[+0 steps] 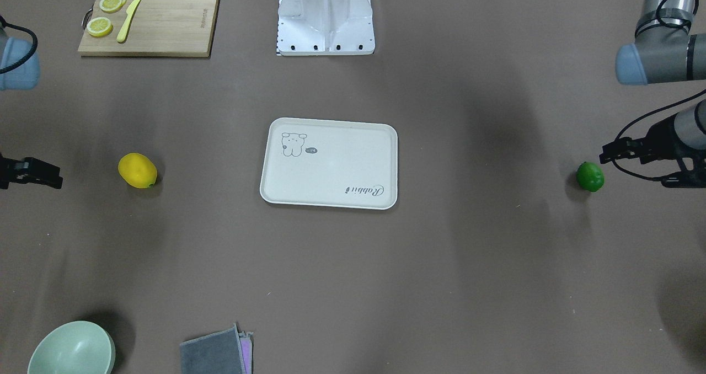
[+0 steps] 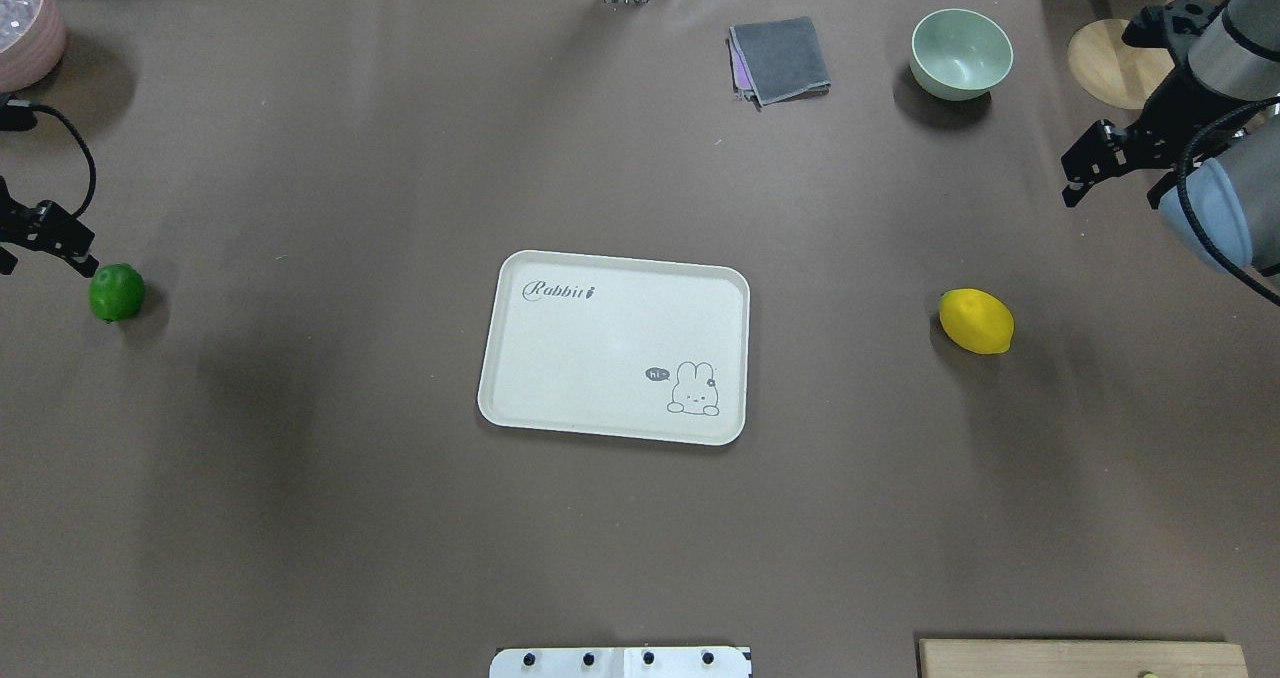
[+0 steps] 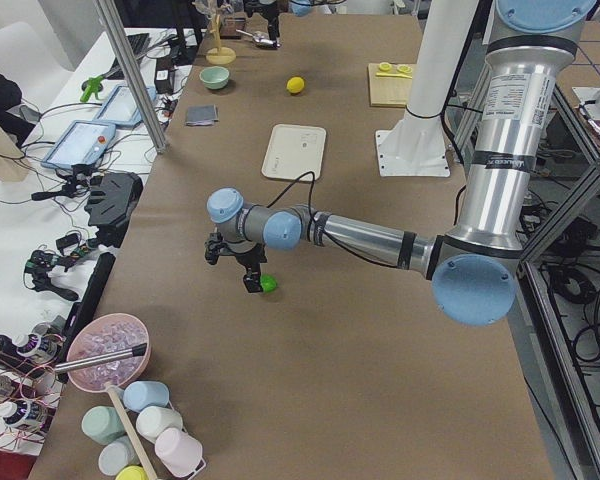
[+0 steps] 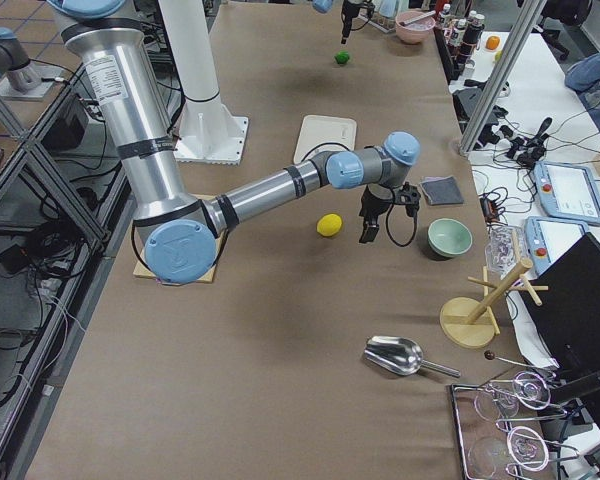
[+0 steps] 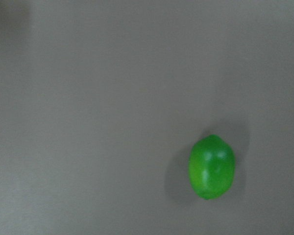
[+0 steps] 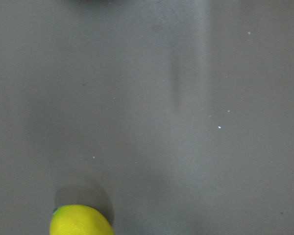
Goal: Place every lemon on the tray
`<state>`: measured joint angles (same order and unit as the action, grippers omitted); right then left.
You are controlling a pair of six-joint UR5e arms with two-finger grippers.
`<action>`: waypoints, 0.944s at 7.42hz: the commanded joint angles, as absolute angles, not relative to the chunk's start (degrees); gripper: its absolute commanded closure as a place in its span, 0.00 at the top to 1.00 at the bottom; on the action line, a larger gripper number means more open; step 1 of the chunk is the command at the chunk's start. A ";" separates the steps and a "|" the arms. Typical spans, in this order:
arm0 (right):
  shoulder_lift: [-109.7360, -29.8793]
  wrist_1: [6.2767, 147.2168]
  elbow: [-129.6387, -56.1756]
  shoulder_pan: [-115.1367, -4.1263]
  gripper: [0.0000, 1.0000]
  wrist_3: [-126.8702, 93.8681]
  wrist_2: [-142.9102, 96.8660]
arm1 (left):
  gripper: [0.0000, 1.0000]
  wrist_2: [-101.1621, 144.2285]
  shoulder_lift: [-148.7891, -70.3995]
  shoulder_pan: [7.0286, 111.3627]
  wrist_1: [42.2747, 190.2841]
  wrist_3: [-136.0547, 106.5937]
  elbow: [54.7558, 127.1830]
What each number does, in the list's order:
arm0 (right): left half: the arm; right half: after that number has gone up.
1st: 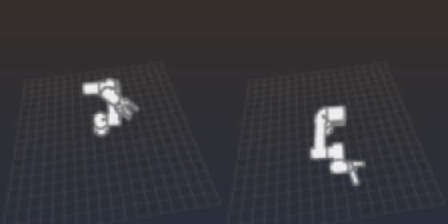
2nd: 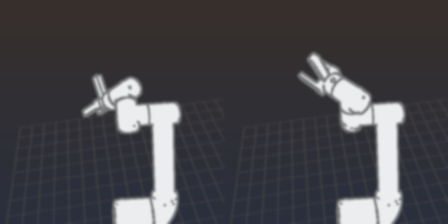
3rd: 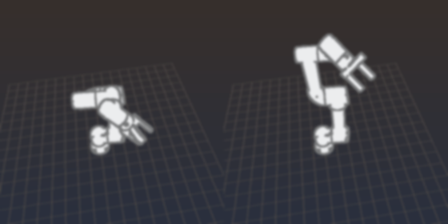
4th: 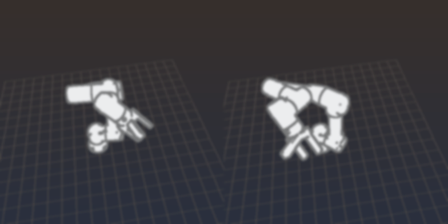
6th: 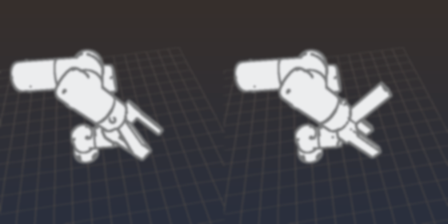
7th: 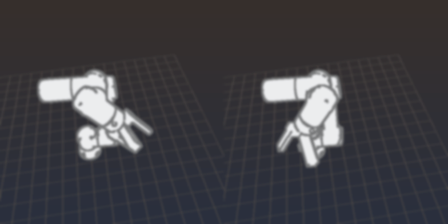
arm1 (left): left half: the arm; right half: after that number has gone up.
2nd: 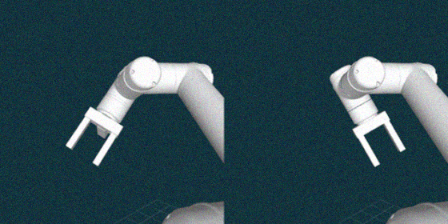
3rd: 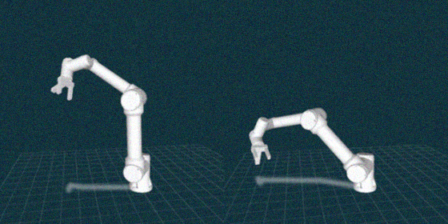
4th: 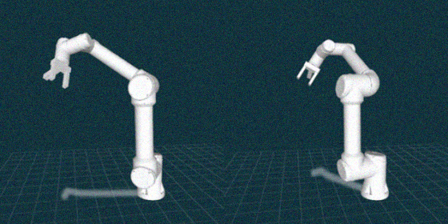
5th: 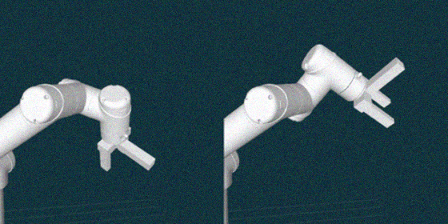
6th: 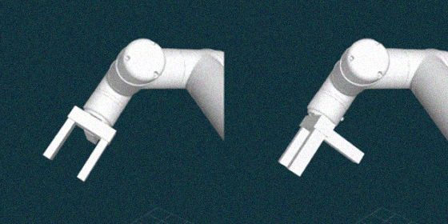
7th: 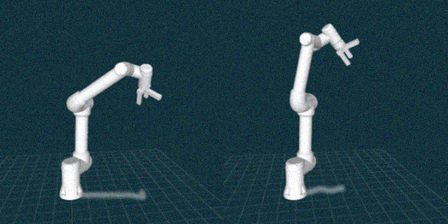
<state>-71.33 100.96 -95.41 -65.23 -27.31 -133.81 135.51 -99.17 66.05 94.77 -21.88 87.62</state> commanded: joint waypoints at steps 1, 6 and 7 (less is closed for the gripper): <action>-68.39 101.07 -94.66 -60.93 0.99 -28.04 -133.77 | 0.98 135.53 -100.19 63.91 97.56 -21.97 83.77; -68.20 97.91 -93.08 -54.93 0.99 -26.20 -132.19 | 0.98 135.53 -103.35 61.35 97.56 -21.89 79.20; -68.99 97.91 -92.73 -54.76 0.99 -23.49 -132.45 | 0.97 135.53 -103.36 61.35 97.56 -21.88 79.02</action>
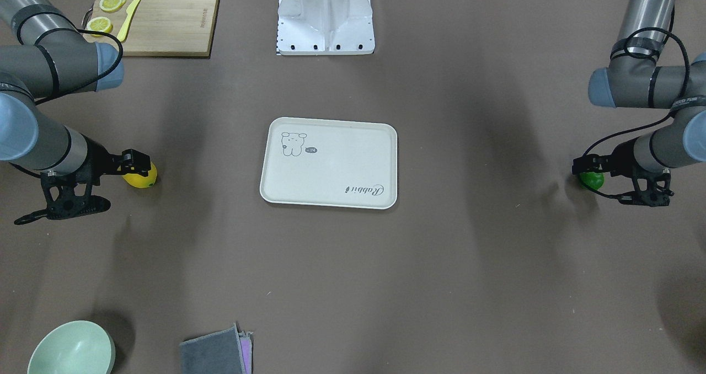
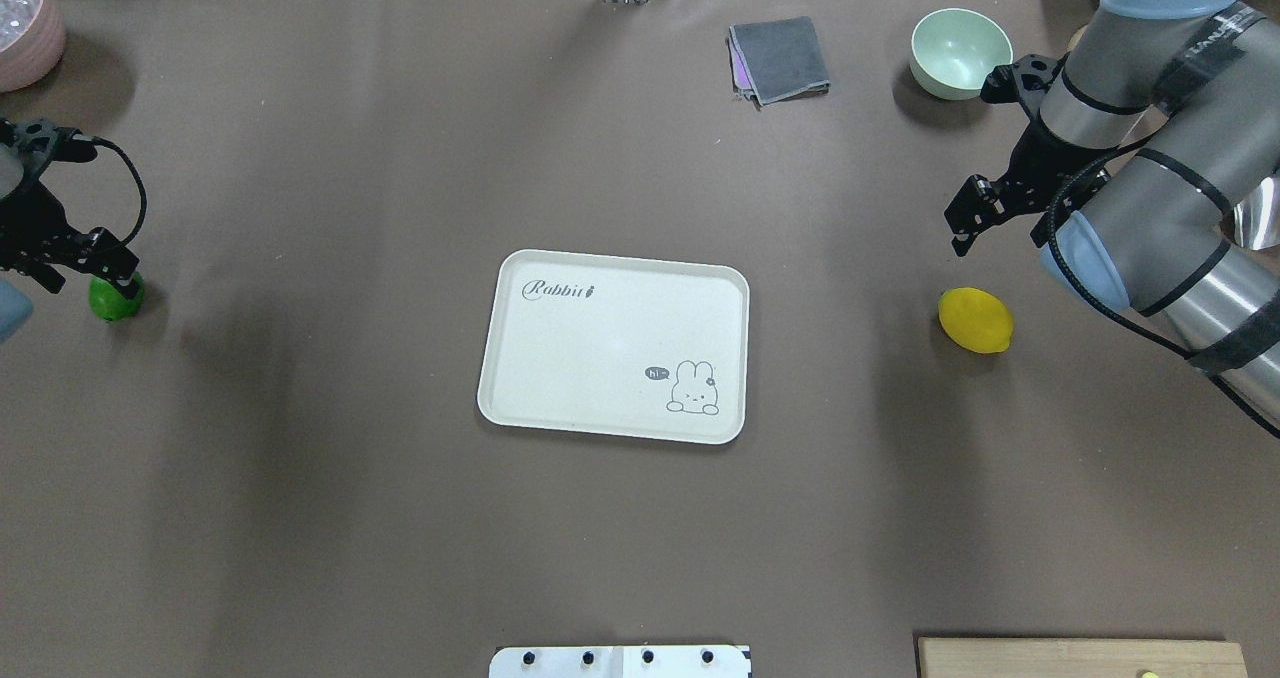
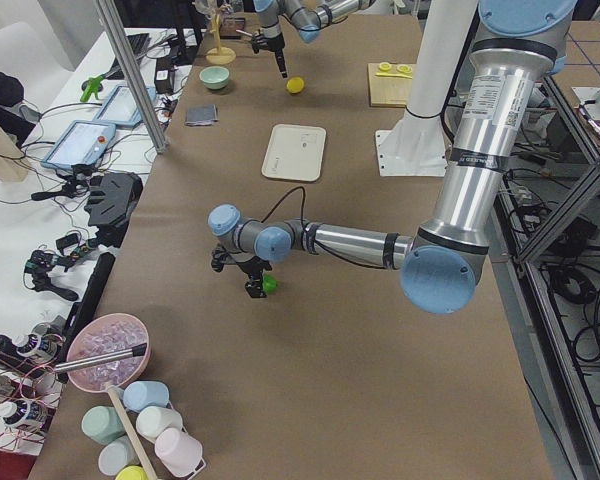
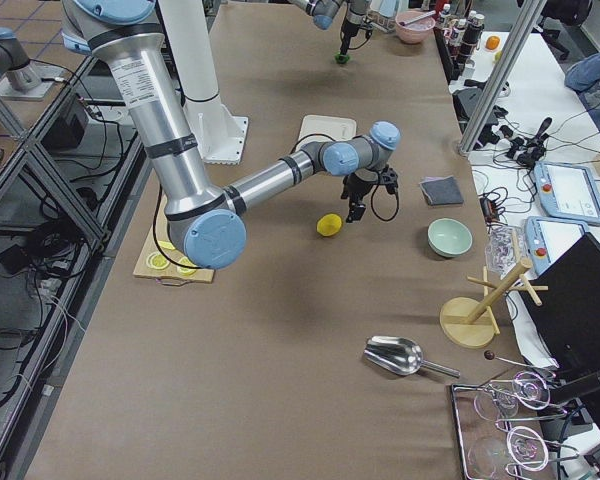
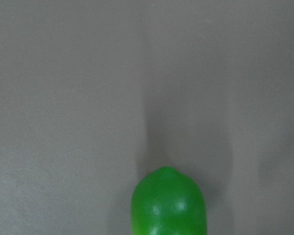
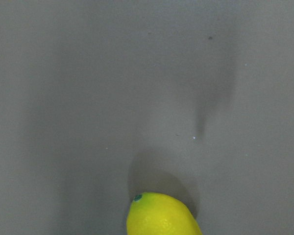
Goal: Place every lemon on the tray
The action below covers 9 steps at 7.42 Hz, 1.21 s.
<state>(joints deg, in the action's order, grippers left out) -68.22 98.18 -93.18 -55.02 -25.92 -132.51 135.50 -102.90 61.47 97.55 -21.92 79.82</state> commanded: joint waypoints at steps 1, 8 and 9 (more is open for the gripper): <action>-69.17 97.91 -92.38 -54.49 0.99 -22.86 -132.80 | 0.71 135.53 -103.36 61.35 97.47 -21.80 79.01; -69.70 98.26 -89.83 -51.86 0.99 -18.37 -133.86 | 0.00 147.88 -104.31 65.22 88.25 -22.23 94.64; -69.52 98.26 -89.30 -51.51 0.99 -18.11 -133.86 | 0.00 151.40 -107.55 64.61 88.24 -22.32 94.14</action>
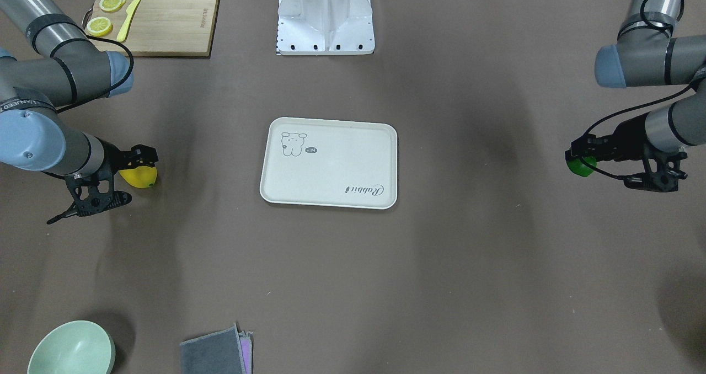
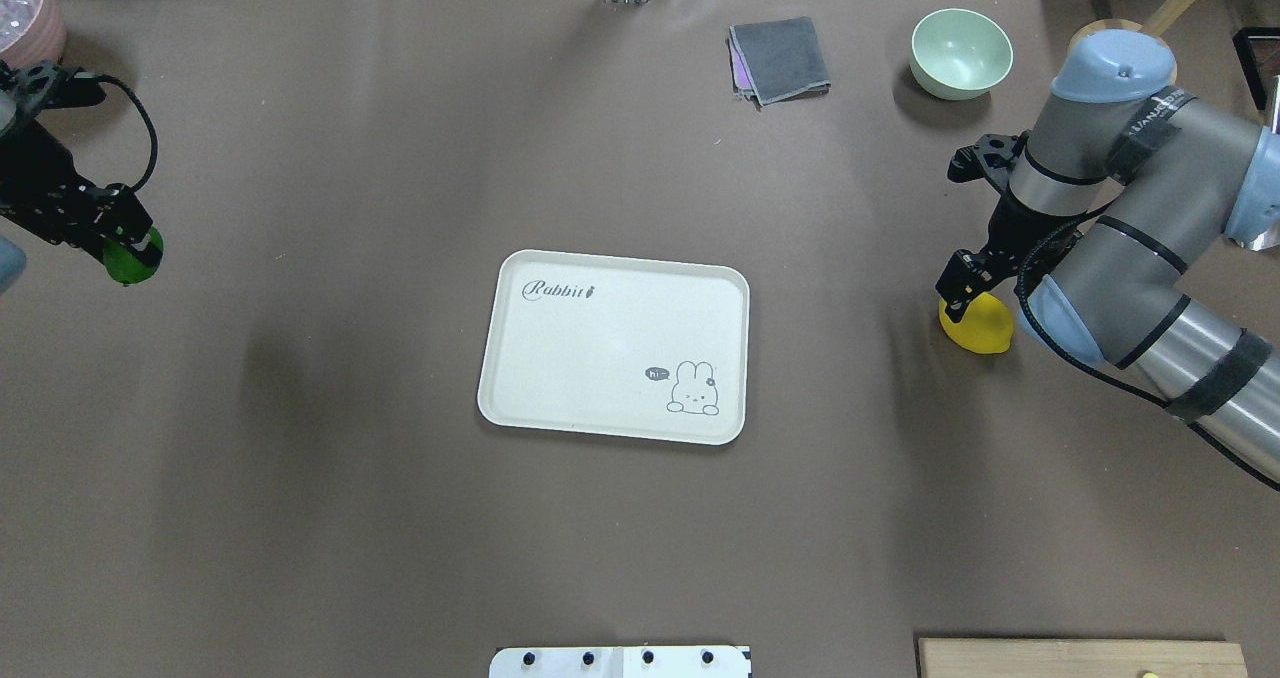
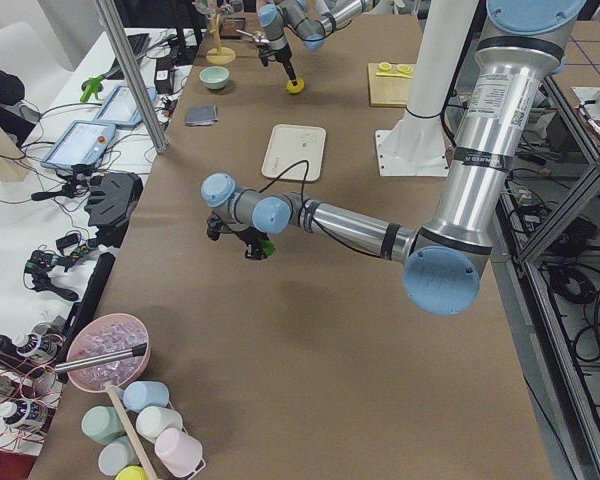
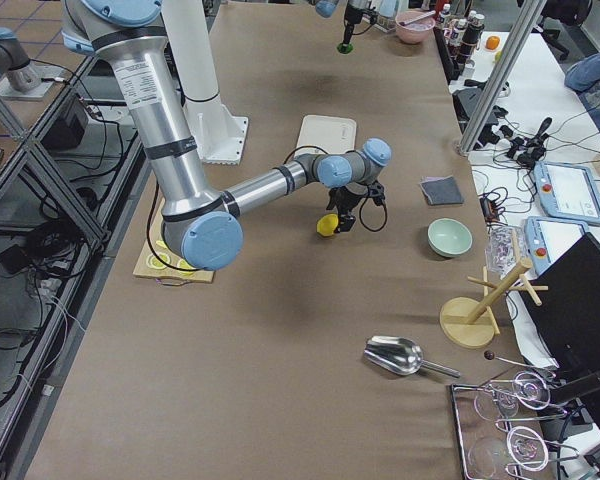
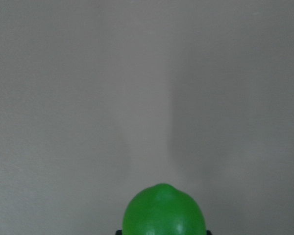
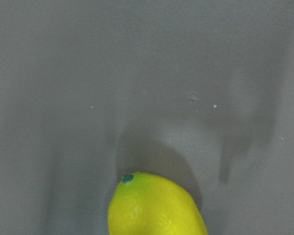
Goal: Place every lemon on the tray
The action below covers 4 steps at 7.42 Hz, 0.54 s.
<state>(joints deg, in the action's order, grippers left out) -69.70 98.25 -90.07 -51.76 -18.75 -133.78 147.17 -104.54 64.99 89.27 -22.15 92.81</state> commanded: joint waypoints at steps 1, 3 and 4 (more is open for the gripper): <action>-69.26 98.35 -89.12 -51.24 0.99 -18.11 -133.86 | 0.00 151.78 -109.41 61.38 89.03 -22.15 94.13; -68.91 98.17 -88.16 -50.45 0.99 -17.76 -133.77 | 0.00 151.61 -115.80 53.82 89.03 -22.15 92.21; -68.91 98.09 -87.28 -50.45 0.99 -15.14 -133.77 | 0.00 151.52 -119.06 52.22 89.03 -22.15 90.11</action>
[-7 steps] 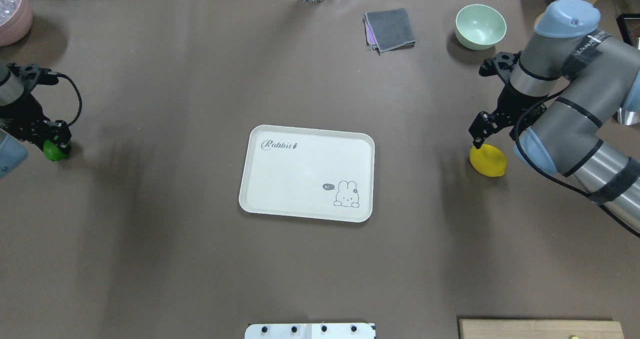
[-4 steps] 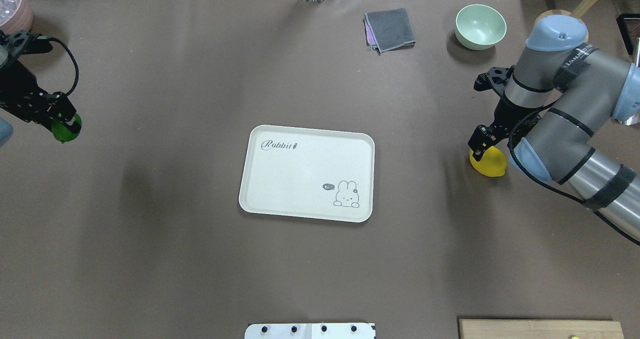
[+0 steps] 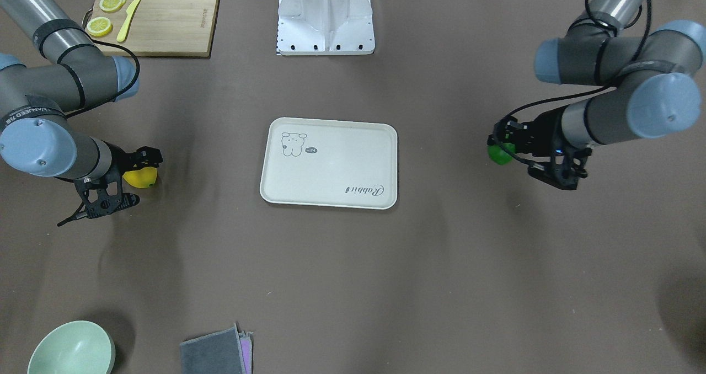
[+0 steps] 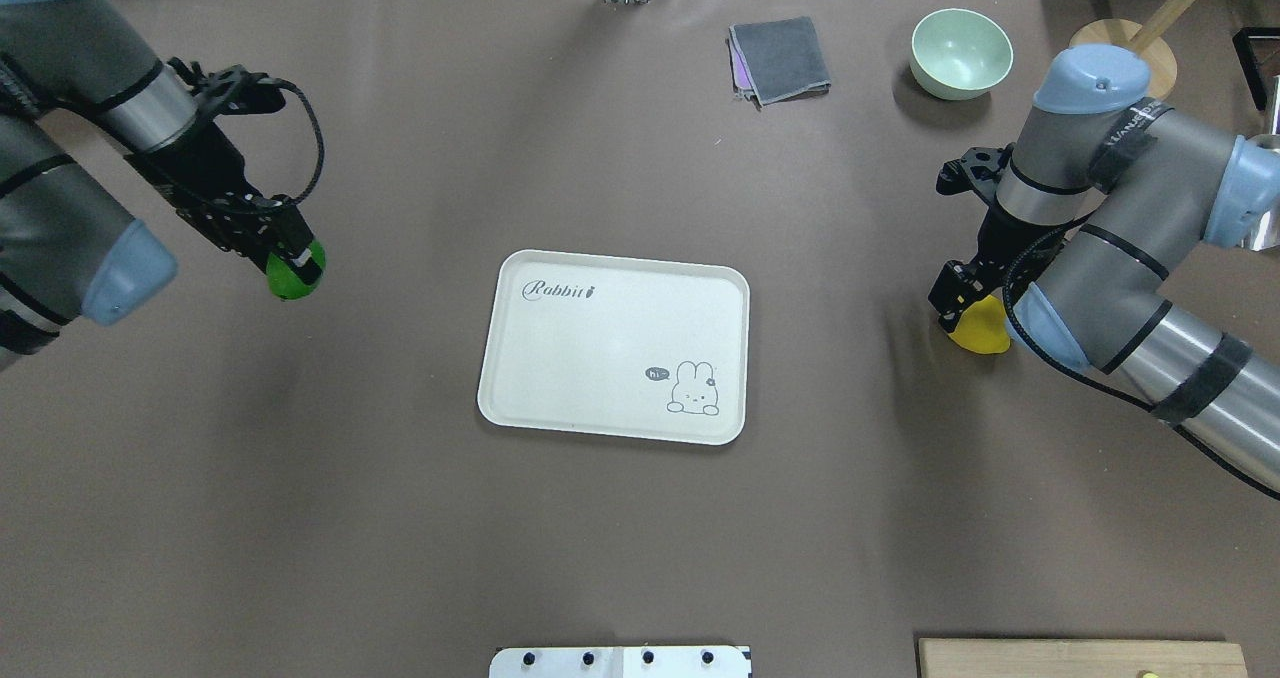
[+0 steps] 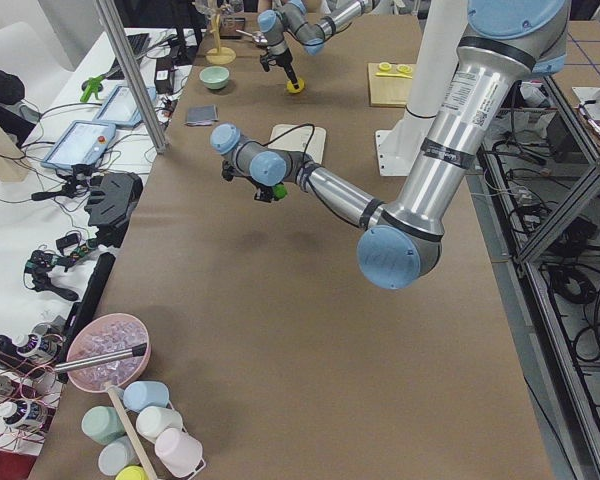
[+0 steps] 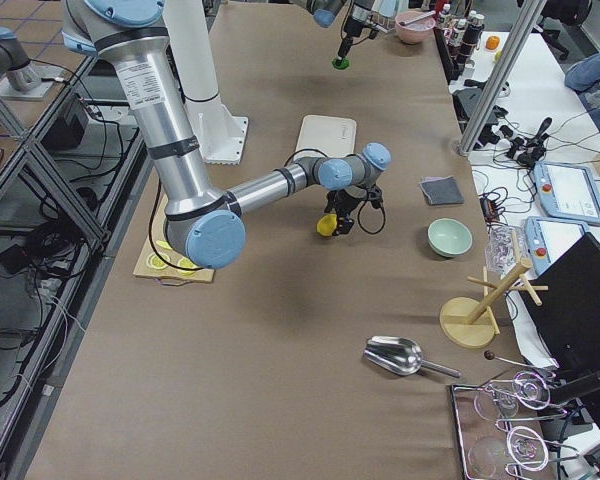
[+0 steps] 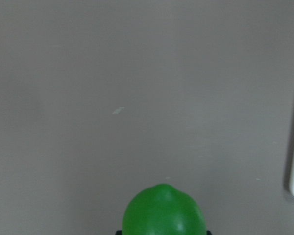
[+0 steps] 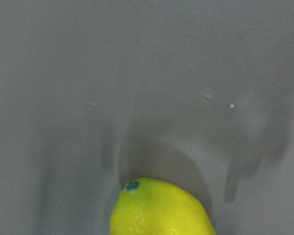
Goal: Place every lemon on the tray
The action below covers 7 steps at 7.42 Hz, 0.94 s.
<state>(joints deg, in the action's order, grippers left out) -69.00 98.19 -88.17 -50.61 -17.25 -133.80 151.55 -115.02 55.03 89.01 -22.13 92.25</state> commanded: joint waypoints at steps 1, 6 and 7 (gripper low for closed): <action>-68.91 98.17 -86.75 -50.62 0.95 -14.51 -133.77 | 0.00 151.18 -122.92 50.55 90.34 -26.15 87.56; -65.31 98.53 -87.45 -52.11 0.12 -14.59 -133.94 | 0.00 141.95 -129.97 41.22 115.50 -53.33 75.94; -64.52 98.26 -88.32 -53.34 0.13 -14.33 -133.95 | 0.00 142.03 -130.60 41.13 115.58 -54.92 75.94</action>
